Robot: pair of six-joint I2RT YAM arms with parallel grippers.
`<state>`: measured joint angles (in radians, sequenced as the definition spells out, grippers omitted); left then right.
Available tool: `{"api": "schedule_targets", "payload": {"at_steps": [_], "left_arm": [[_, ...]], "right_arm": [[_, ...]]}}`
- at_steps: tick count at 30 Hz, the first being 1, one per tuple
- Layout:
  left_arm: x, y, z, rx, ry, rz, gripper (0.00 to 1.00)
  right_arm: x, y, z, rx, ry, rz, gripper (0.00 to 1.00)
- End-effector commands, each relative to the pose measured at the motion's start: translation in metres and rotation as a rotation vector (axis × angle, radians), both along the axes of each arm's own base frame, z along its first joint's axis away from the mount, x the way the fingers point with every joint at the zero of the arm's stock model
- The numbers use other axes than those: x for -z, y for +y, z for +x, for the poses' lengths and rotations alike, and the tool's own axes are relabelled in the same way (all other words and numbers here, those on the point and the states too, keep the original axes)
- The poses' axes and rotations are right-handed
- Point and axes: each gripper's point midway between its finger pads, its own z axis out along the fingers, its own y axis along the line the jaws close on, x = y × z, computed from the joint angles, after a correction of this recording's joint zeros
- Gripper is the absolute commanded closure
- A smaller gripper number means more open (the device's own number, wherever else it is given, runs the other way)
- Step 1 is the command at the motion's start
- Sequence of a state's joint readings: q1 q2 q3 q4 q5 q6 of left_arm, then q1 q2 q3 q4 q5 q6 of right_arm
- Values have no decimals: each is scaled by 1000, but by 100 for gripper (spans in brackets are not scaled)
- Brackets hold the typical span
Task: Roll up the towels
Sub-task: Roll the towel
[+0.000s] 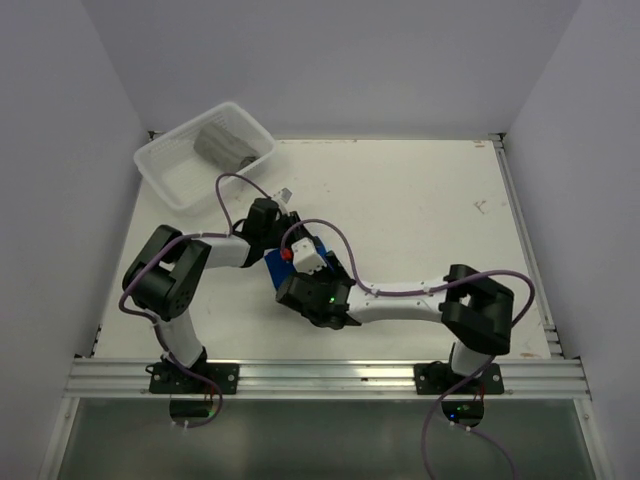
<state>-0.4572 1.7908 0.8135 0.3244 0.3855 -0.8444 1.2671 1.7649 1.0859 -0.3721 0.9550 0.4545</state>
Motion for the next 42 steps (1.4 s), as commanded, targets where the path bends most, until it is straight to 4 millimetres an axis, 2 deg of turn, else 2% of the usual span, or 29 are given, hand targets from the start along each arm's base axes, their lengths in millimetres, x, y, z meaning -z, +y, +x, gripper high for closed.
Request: {"api": "schedule_targets", "payload": {"at_steps": [1, 4, 6, 7, 8, 9, 10, 11, 13, 15, 16, 21, 30, 32, 35, 37, 42], "left_arm": [[54, 33, -14, -45, 100, 152, 73], [56, 34, -16, -48, 107, 147, 73], [56, 34, -17, -49, 106, 145, 73], [56, 34, -17, -49, 107, 144, 73], [56, 34, -17, -48, 107, 145, 73], [56, 34, -18, -49, 109, 144, 73], [55, 34, -18, -50, 107, 145, 73], [54, 34, -18, -48, 104, 146, 73], [54, 34, -18, -48, 105, 146, 73], [53, 35, -18, -48, 101, 147, 73], [52, 35, -18, -49, 101, 145, 73], [51, 34, -17, -47, 97, 146, 73], [48, 36, -19, -46, 96, 149, 72], [48, 36, -20, -46, 98, 147, 72], [48, 36, -21, -47, 96, 148, 72], [48, 37, -22, -49, 98, 149, 72], [42, 35, -18, -61, 89, 131, 72]], "right_arm": [[-31, 17, -4, -40, 14, 205, 29], [-36, 20, -11, -80, 63, 290, 26], [-42, 21, -18, -104, 116, 394, 28], [-47, 19, -10, -90, 128, 455, 29], [-46, 21, -17, -112, 195, 536, 33], [-46, 20, -16, -105, 223, 587, 35], [-49, 14, -2, -68, 229, 654, 37], [-45, 16, -9, -82, 305, 725, 42], [-45, 9, 6, -43, 328, 810, 43], [-41, 14, 5, -54, 383, 871, 42], [-38, 10, 11, -34, 395, 889, 41], [-20, 15, 13, -6, 490, 956, 38], [39, -7, 22, 79, 539, 883, 38], [51, -10, 22, 85, 548, 869, 43], [58, -10, 22, 69, 536, 876, 55], [53, -5, 20, 33, 532, 909, 66], [55, -14, 19, -4, 482, 821, 86]]}}
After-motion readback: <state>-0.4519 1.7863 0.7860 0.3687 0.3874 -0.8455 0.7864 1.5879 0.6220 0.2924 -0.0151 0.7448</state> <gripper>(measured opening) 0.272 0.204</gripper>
